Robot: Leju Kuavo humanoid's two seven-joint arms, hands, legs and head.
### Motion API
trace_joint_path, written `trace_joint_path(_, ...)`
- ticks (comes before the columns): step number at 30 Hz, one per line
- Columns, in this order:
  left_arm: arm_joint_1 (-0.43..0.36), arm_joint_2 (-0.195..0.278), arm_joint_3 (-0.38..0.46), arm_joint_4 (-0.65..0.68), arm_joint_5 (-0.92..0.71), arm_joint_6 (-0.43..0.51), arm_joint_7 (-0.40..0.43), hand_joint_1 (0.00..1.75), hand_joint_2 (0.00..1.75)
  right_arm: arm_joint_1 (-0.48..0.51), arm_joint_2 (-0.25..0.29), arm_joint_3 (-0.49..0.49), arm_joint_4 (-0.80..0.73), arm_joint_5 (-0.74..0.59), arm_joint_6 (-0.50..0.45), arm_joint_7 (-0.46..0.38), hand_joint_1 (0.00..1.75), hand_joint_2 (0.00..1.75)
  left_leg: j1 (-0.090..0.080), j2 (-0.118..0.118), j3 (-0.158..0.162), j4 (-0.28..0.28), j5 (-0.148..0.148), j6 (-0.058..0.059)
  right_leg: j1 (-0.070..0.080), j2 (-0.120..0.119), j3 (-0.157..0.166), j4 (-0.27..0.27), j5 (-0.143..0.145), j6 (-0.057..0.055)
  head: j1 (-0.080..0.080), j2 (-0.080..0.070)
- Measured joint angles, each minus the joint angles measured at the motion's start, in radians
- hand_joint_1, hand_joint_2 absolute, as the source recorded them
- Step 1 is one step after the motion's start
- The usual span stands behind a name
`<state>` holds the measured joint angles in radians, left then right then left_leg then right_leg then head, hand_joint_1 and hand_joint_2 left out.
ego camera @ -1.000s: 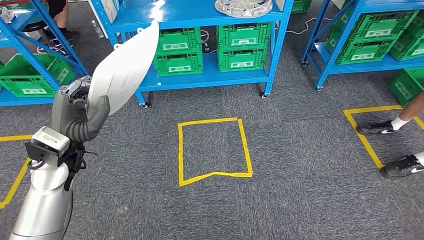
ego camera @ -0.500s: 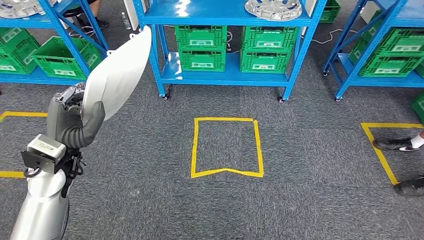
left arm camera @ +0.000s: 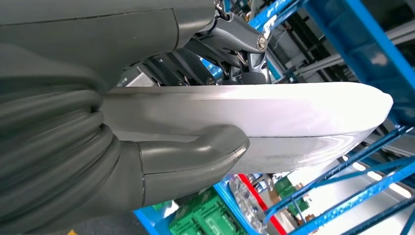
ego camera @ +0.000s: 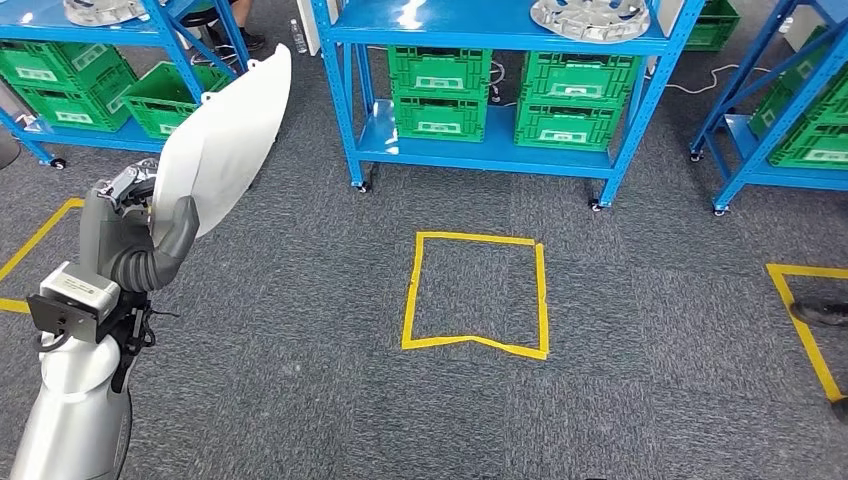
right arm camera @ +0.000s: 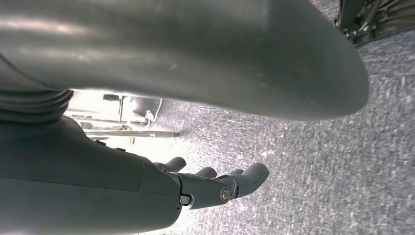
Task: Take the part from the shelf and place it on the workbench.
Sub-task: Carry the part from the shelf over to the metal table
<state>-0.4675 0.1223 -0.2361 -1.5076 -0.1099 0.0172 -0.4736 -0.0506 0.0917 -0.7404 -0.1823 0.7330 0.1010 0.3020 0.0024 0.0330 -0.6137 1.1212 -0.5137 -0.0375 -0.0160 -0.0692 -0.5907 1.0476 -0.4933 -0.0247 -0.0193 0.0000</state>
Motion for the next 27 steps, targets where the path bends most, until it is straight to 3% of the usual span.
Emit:
trace_joint_path(2, -0.023, -0.008, -0.001, 0.006, -0.005, -0.002, 0.005, 1.75, 1.75, -0.001, 0.001, -0.002, 0.000, -0.006, 0.000, -0.001, 0.00, 0.00, -0.007, 0.024, 0.042, -0.084, 0.021, 0.013, 0.003, -0.015, 0.001, -0.002, 0.002, 0.012, 0.001, 0.000)
trace_joint_path(5, -0.032, -0.017, -0.002, 0.015, -0.015, -0.003, 0.011, 1.75, 1.75, -0.002, 0.003, -0.004, 0.000, -0.010, 0.000, -0.003, 0.00, 0.00, -0.010, 0.003, 0.040, -0.097, 0.029, 0.033, 0.003, -0.032, 0.006, -0.006, 0.004, 0.031, 0.002, 0.000)
trace_joint_path(7, -0.035, -0.022, -0.004, 0.018, -0.019, -0.002, 0.011, 1.75, 1.75, -0.001, 0.004, -0.005, 0.000, -0.011, 0.000, -0.003, 0.00, 0.00, -0.007, -0.015, 0.041, -0.108, 0.039, 0.047, -0.001, 0.000, -0.008, 0.031, -0.024, 0.041, 0.003, 0.000)
trace_joint_path(9, -0.038, -0.025, -0.006, 0.023, -0.019, -0.002, 0.010, 1.75, 1.75, 0.003, 0.005, -0.006, 0.000, -0.012, -0.003, -0.003, 0.00, 0.00, -0.006, -0.033, 0.038, -0.112, 0.046, 0.056, -0.001, 0.048, -0.063, 0.146, -0.087, 0.044, 0.005, 0.000)
trace_joint_path(10, -0.038, -0.026, -0.007, 0.027, -0.020, -0.003, 0.010, 1.75, 1.75, 0.005, 0.005, -0.006, 0.000, -0.012, -0.005, -0.003, 0.00, 0.00, -0.007, -0.043, 0.034, -0.110, 0.047, 0.058, 0.000, 0.059, -0.096, 0.212, -0.114, 0.044, 0.006, 0.000)
trace_joint_path(11, -0.037, -0.026, -0.008, 0.031, -0.020, -0.003, 0.009, 1.75, 1.75, 0.008, 0.004, -0.006, 0.000, -0.013, -0.008, -0.003, 0.00, 0.00, -0.008, -0.054, 0.031, -0.108, 0.048, 0.059, 0.002, 0.064, -0.119, 0.257, -0.125, 0.044, 0.006, 0.000)
trace_joint_path(12, -0.037, -0.026, -0.010, 0.035, -0.020, -0.003, 0.009, 1.75, 1.75, 0.009, 0.004, -0.007, 0.000, -0.015, -0.010, -0.003, 0.00, 0.00, -0.009, -0.066, 0.028, -0.105, 0.048, 0.060, 0.003, 0.066, -0.125, 0.264, -0.115, 0.042, 0.006, 0.000)
trace_joint_path(13, -0.038, -0.027, -0.010, 0.038, -0.020, -0.004, 0.009, 1.75, 1.75, 0.010, 0.005, -0.007, 0.000, -0.016, -0.012, -0.003, 0.00, 0.00, -0.009, -0.079, 0.026, -0.101, 0.048, 0.059, 0.004, 0.069, -0.111, 0.233, -0.089, 0.040, 0.006, 0.000)
trace_joint_path(14, -0.039, -0.027, -0.011, 0.041, -0.020, -0.004, 0.009, 1.75, 1.75, 0.010, 0.005, -0.007, 0.000, -0.017, -0.012, -0.003, 0.00, 0.00, -0.009, -0.090, 0.024, -0.096, 0.047, 0.058, 0.003, 0.077, -0.080, 0.169, -0.052, 0.037, 0.006, 0.000)
trace_joint_path(16, -0.042, -0.029, -0.011, 0.044, -0.019, -0.006, 0.009, 1.75, 1.75, 0.009, 0.004, -0.007, 0.000, -0.017, -0.012, -0.004, 0.00, 0.00, -0.010, -0.111, 0.018, -0.085, 0.044, 0.050, 0.001, 0.106, -0.023, 0.049, -0.009, 0.032, 0.006, 0.000)
trace_joint_path(18, -0.044, -0.031, -0.013, 0.045, -0.019, -0.008, 0.010, 1.75, 1.75, 0.008, 0.004, -0.007, 0.000, -0.015, -0.009, -0.009, 0.00, 0.00, -0.011, -0.127, 0.011, -0.082, 0.044, 0.039, 0.002, 0.116, -0.007, 0.008, -0.006, 0.026, 0.006, 0.000)
trace_joint_path(20, -0.044, -0.032, -0.014, 0.045, -0.019, -0.009, 0.010, 1.75, 1.75, 0.006, 0.006, -0.007, 0.000, -0.012, -0.005, -0.010, 0.00, 0.00, -0.010, -0.140, 0.005, -0.086, 0.047, 0.028, 0.002, 0.098, -0.006, 0.003, 0.000, 0.014, 0.006, 0.000)
trace_joint_path(22, -0.045, -0.030, -0.015, 0.044, -0.019, -0.010, 0.010, 1.75, 1.75, 0.004, 0.008, -0.007, 0.000, -0.009, -0.001, -0.010, 0.00, 0.00, -0.013, -0.114, -0.010, -0.058, 0.028, 0.016, -0.003, 0.082, -0.002, -0.003, 0.004, 0.002, 0.002, 0.000)
trace_joint_path(24, -0.046, -0.029, -0.016, 0.043, -0.019, -0.010, 0.010, 1.75, 1.75, 0.004, 0.008, -0.007, 0.000, -0.006, 0.002, -0.011, 0.00, 0.00, -0.011, -0.065, -0.060, 0.048, -0.030, 0.004, -0.004, 0.065, 0.000, -0.006, 0.004, -0.005, -0.003, 0.000)
trace_joint_path(26, -0.040, -0.027, -0.017, 0.045, -0.019, -0.010, 0.011, 1.75, 1.75, 0.007, 0.008, -0.007, 0.000, 0.001, 0.003, -0.012, 0.00, 0.00, -0.004, -0.044, -0.122, 0.174, -0.080, -0.006, -0.004, 0.043, 0.000, -0.006, 0.002, -0.007, -0.004, 0.000)
trace_joint_path(27, -0.037, -0.026, -0.018, 0.045, -0.020, -0.010, 0.012, 1.75, 1.75, 0.007, 0.008, -0.007, 0.000, 0.004, 0.004, -0.011, 0.00, 0.00, -0.002, -0.040, -0.134, 0.197, -0.080, -0.008, -0.004, 0.032, 0.000, -0.006, 0.001, -0.006, -0.004, 0.000)
